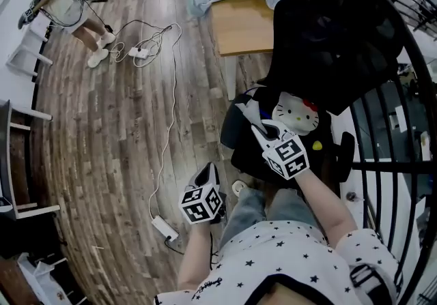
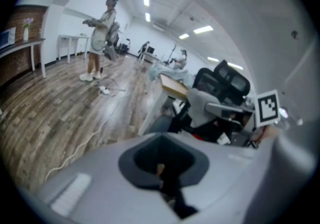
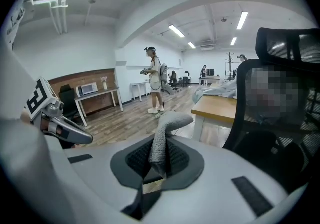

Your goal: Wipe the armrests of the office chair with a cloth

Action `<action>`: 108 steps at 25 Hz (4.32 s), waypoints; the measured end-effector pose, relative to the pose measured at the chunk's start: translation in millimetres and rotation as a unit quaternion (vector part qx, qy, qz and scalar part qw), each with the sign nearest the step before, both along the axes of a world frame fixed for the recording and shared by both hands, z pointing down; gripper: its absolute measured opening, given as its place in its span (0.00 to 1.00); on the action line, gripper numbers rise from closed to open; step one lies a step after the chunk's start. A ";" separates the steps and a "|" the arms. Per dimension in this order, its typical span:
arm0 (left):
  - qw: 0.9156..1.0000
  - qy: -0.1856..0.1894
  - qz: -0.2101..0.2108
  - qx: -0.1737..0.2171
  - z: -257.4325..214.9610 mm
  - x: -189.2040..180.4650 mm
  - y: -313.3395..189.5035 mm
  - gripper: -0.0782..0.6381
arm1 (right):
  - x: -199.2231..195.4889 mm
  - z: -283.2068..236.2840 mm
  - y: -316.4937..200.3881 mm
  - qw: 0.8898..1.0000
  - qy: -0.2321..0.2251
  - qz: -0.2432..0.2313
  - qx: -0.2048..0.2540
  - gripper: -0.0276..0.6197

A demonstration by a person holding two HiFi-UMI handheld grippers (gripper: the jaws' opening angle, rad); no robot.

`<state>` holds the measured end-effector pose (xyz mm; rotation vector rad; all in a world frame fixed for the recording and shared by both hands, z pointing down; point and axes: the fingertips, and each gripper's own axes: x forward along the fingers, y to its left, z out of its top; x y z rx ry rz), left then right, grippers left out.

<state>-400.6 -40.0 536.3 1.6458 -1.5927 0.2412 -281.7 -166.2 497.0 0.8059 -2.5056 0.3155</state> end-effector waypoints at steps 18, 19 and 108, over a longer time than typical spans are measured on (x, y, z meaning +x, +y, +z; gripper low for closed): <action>0.999 0.038 -0.028 -0.014 36.9 -23.5 -19.8 0.11 | -19.9 74.5 -70.1 0.997 0.070 0.011 -0.024 0.08; 0.999 0.039 -0.029 -0.018 40.0 -24.8 -19.4 0.11 | -20.8 80.7 -75.0 0.997 0.075 0.012 -0.026 0.09; 0.996 0.050 -0.015 -0.071 81.4 12.5 10.0 0.11 | -46.8 214.9 -52.3 0.976 0.185 -0.071 -0.094 0.08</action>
